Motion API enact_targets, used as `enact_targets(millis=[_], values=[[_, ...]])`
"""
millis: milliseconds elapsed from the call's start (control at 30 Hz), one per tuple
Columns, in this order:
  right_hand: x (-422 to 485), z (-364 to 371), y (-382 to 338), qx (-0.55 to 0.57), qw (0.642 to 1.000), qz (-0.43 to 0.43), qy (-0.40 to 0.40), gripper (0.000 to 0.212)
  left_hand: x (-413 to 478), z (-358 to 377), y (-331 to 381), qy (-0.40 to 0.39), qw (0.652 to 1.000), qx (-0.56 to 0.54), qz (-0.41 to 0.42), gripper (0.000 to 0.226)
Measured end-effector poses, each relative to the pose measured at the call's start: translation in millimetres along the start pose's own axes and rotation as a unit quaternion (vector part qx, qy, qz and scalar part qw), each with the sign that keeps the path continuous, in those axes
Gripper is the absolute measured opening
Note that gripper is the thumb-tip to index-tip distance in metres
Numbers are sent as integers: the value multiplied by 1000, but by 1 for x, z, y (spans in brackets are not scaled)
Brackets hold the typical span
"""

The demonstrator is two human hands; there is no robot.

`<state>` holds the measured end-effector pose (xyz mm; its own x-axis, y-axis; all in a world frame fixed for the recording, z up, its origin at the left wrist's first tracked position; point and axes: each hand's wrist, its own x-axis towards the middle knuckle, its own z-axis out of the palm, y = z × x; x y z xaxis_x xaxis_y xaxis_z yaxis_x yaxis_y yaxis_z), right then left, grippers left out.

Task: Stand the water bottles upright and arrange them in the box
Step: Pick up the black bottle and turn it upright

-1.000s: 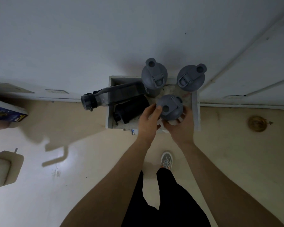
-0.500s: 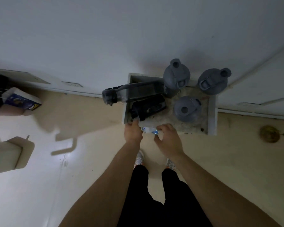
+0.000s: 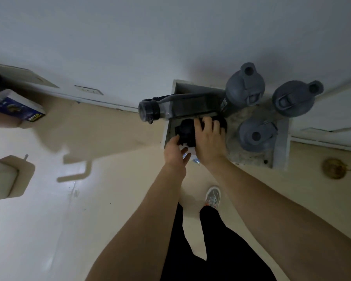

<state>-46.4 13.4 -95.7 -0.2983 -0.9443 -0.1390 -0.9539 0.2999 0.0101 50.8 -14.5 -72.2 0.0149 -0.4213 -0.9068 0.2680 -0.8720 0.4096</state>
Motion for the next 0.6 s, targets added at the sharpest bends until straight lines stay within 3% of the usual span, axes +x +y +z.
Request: enact_targets(millis=[100,267,367,467,600], values=[[-1,2,1,58,997,37,18,78,-4,-1,2,3,999,1,33,22],[-14,-2,-4,233,967,71,70,83,-14,0,2,20,991,16,135,31],[-19,1,-12,415,898,145,38,85,-22,4,4,-12,978,77,196,49],[-24,3,-15,536,814,224,14,95,-25,8,4,-29,957,161,238,49],[-24,10,-8,565,785,253,-2,77,-26,8,3,-49,947,210,236,56]])
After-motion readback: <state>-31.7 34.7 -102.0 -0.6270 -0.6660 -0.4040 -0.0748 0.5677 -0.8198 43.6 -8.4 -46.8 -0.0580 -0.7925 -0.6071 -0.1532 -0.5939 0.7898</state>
